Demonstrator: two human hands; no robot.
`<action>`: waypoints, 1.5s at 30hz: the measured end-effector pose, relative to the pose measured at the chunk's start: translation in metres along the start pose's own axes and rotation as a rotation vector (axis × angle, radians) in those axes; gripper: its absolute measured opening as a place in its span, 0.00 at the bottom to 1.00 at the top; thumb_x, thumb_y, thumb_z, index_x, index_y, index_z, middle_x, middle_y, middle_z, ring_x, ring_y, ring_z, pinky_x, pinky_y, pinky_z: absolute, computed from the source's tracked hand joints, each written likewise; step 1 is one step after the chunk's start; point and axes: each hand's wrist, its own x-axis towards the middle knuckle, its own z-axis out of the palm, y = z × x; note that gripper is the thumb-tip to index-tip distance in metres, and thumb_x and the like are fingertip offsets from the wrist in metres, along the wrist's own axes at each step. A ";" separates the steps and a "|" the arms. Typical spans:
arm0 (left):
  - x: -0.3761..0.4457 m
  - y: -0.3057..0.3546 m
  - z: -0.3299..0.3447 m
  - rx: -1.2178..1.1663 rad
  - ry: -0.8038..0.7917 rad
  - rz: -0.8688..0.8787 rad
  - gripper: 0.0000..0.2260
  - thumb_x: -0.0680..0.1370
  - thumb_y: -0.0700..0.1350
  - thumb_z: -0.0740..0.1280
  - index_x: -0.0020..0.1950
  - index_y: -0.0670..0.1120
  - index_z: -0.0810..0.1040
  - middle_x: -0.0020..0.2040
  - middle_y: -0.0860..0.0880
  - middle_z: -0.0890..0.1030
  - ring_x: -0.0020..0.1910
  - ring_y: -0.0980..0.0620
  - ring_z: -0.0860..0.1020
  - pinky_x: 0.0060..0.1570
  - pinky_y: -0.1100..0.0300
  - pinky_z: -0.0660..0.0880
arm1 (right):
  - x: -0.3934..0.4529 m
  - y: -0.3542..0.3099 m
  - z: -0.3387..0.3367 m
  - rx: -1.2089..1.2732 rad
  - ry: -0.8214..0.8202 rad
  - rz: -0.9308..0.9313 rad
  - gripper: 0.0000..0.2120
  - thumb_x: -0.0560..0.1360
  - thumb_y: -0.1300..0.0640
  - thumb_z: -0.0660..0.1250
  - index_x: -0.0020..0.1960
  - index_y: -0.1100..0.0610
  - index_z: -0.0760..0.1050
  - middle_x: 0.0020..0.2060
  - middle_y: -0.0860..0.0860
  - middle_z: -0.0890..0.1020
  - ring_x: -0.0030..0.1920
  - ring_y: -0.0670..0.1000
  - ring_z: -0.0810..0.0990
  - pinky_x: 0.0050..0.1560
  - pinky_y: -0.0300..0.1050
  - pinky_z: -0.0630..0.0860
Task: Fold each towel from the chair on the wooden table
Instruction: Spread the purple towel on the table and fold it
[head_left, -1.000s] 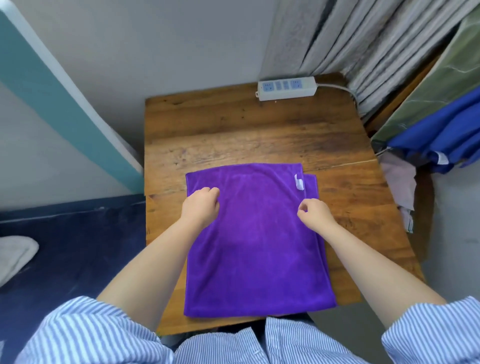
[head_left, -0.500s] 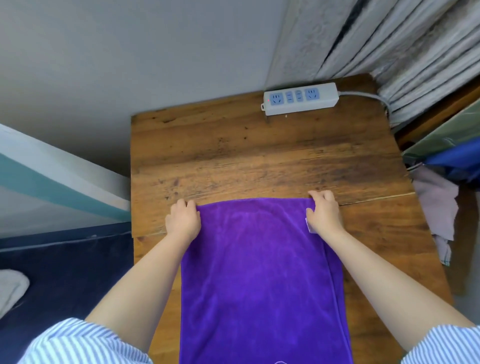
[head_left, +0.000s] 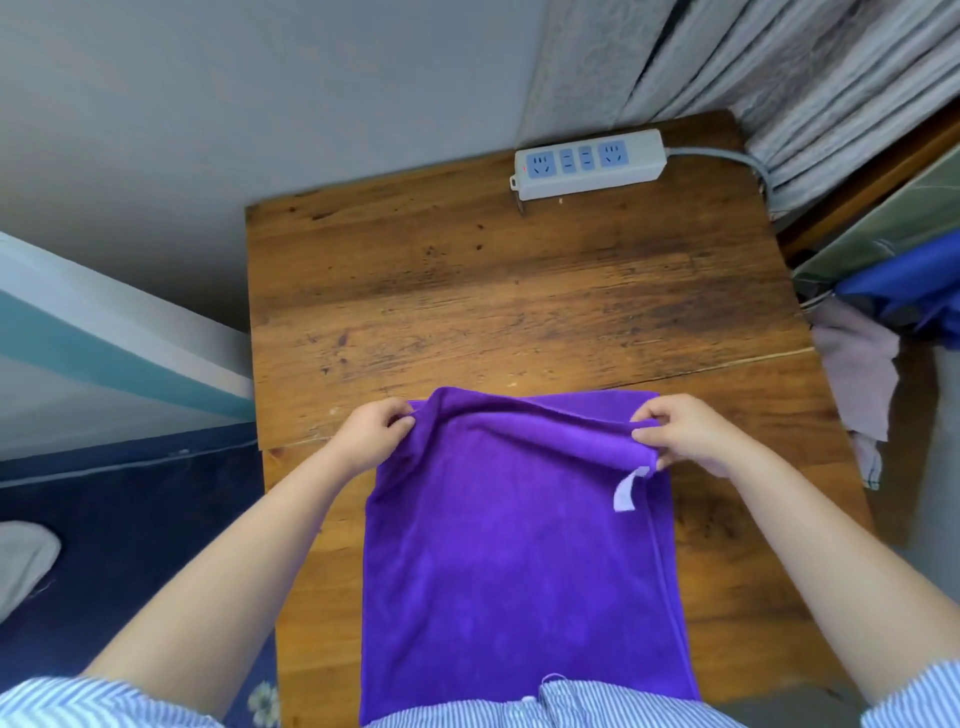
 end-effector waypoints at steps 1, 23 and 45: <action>-0.002 -0.002 0.000 0.024 -0.077 -0.024 0.07 0.78 0.38 0.61 0.49 0.36 0.77 0.51 0.35 0.80 0.49 0.41 0.76 0.37 0.62 0.60 | -0.002 0.006 -0.002 -0.057 -0.035 0.076 0.09 0.74 0.70 0.62 0.38 0.59 0.72 0.30 0.54 0.73 0.22 0.48 0.75 0.19 0.32 0.73; 0.022 -0.007 -0.001 0.627 0.102 -0.034 0.12 0.78 0.42 0.59 0.55 0.42 0.80 0.58 0.44 0.77 0.59 0.44 0.74 0.50 0.55 0.74 | 0.022 0.006 0.006 -0.640 0.465 -0.109 0.11 0.75 0.64 0.60 0.53 0.65 0.79 0.61 0.56 0.74 0.63 0.56 0.69 0.60 0.46 0.69; 0.013 -0.004 0.015 0.701 0.001 0.099 0.12 0.76 0.39 0.58 0.55 0.39 0.78 0.58 0.42 0.74 0.56 0.42 0.75 0.52 0.55 0.73 | 0.016 -0.015 0.004 -0.707 0.334 -0.147 0.06 0.73 0.62 0.65 0.44 0.63 0.81 0.50 0.56 0.80 0.50 0.54 0.77 0.46 0.41 0.72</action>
